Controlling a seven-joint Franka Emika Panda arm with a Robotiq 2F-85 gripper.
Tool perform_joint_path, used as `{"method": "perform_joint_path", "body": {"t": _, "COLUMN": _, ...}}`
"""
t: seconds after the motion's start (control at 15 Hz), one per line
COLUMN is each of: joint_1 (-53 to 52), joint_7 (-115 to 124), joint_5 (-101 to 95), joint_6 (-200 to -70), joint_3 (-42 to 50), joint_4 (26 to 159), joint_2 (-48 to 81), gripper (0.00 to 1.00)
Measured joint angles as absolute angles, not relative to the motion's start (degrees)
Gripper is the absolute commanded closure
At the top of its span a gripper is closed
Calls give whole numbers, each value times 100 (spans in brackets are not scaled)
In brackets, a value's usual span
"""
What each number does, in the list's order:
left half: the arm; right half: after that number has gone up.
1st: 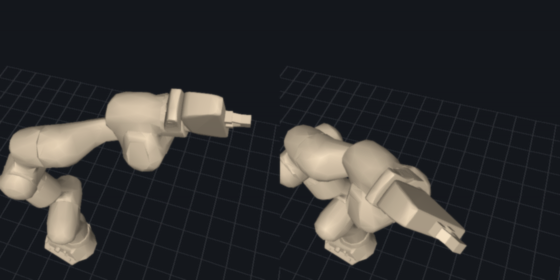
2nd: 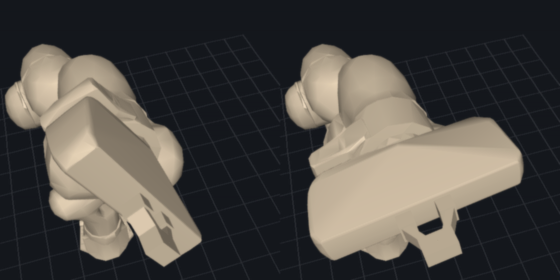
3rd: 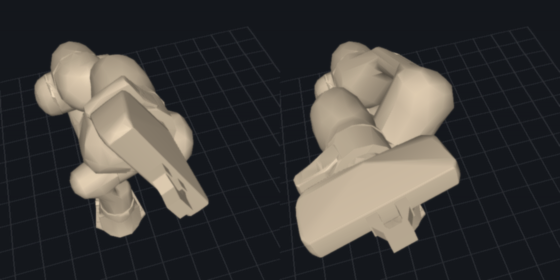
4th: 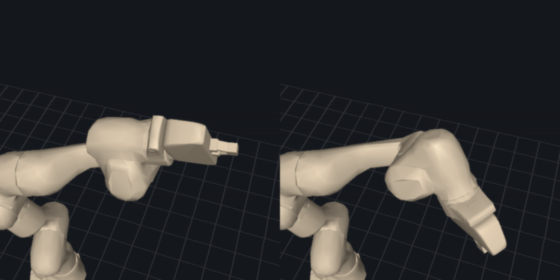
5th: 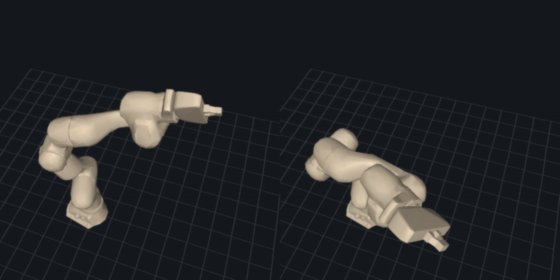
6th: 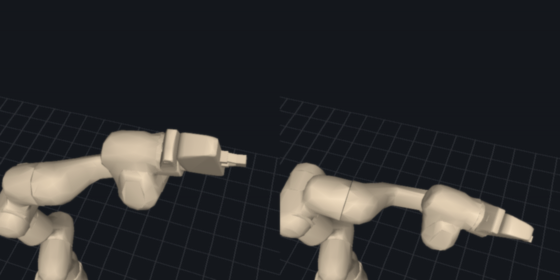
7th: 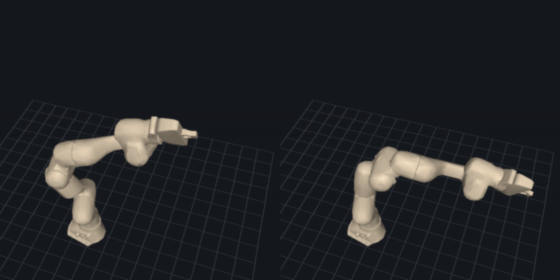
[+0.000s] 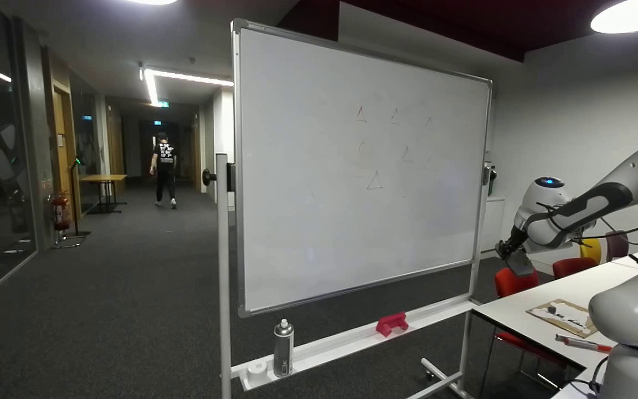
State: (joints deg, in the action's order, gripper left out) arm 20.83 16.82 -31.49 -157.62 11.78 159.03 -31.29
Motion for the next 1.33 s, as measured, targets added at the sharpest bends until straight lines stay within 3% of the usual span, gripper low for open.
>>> {"method": "perform_joint_path", "body": {"t": 0.33, "joint_1": 2078, "joint_7": 1545, "joint_5": -2151, "joint_6": -15422, "joint_3": 716, "joint_4": 15717, "joint_2": -3374, "gripper": 65}}
{"method": "perform_joint_path", "body": {"t": 0.8, "joint_1": 2038, "joint_7": 1831, "joint_5": -1795, "joint_6": -12961, "joint_3": -336, "joint_4": 14531, "joint_2": -4226, "gripper": 65}}
{"method": "perform_joint_path", "body": {"t": 1.07, "joint_1": 2030, "joint_7": 1894, "joint_5": -2119, "joint_6": -12073, "joint_3": -651, "joint_4": 13908, "joint_2": -3981, "gripper": 65}}
{"method": "perform_joint_path", "body": {"t": 1.33, "joint_1": 1925, "joint_7": 1716, "joint_5": -2367, "joint_6": -12052, "joint_3": -556, "joint_4": 13449, "joint_2": -3429, "gripper": 65}}
